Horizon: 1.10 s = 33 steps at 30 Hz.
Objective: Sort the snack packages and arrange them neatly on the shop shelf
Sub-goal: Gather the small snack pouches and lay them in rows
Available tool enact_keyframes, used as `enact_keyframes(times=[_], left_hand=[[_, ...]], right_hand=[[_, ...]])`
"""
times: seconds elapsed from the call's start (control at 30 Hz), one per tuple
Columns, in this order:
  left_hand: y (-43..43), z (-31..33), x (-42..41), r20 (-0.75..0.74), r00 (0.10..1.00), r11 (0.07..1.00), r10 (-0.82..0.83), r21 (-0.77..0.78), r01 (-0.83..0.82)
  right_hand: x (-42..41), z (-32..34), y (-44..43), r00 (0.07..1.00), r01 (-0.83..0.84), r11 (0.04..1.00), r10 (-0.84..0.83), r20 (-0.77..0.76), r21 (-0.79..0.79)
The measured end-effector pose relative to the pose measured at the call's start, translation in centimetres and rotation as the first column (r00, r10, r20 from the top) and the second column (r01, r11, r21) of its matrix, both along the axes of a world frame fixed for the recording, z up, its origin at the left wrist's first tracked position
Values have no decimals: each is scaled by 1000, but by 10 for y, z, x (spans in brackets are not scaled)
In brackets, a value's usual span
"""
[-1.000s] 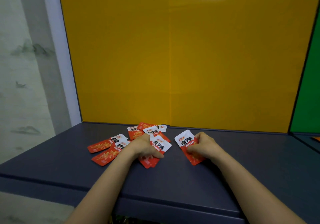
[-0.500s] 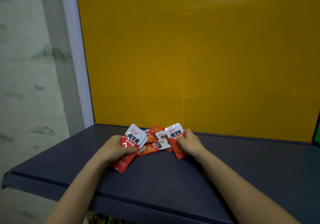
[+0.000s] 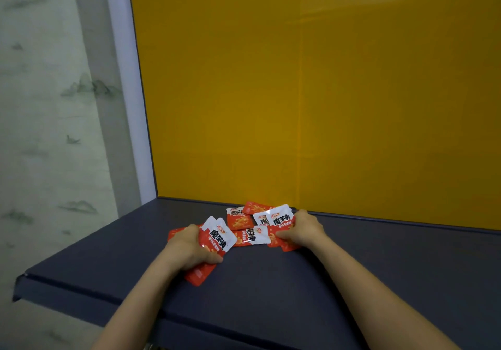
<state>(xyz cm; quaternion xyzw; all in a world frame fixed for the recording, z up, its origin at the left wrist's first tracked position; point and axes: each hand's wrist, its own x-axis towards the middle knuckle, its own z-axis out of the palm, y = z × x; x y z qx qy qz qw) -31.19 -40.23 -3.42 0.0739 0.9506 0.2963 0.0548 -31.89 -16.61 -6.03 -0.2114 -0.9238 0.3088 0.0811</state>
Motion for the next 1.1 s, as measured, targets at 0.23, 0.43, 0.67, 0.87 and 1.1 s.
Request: enact_keyframes(times=[0.23,0.43,0.67,0.87,1.1], left_hand=[[-1,-8,0,-30,1000,998,-1,58,2],[-4,-17,2,-42,998,981,41,190,-33],[-5,-24,5,-96,990,957,99,282,-68],[6,-12,15,2,999,795,36,605,-30],[98,8,60,-32,993,620,-110,779,94]], right_hand=[[-1,2,-13,1000,9,993,-12,24,117],[-9,9,-16,994,-18,999,14,104,43],[-6,6,-8,992,-121,988,124,20,-95],[26,16,13,964,-44,966,-26,-264,-256],[119,52,66,925,-85,973,-3,-380,-216]])
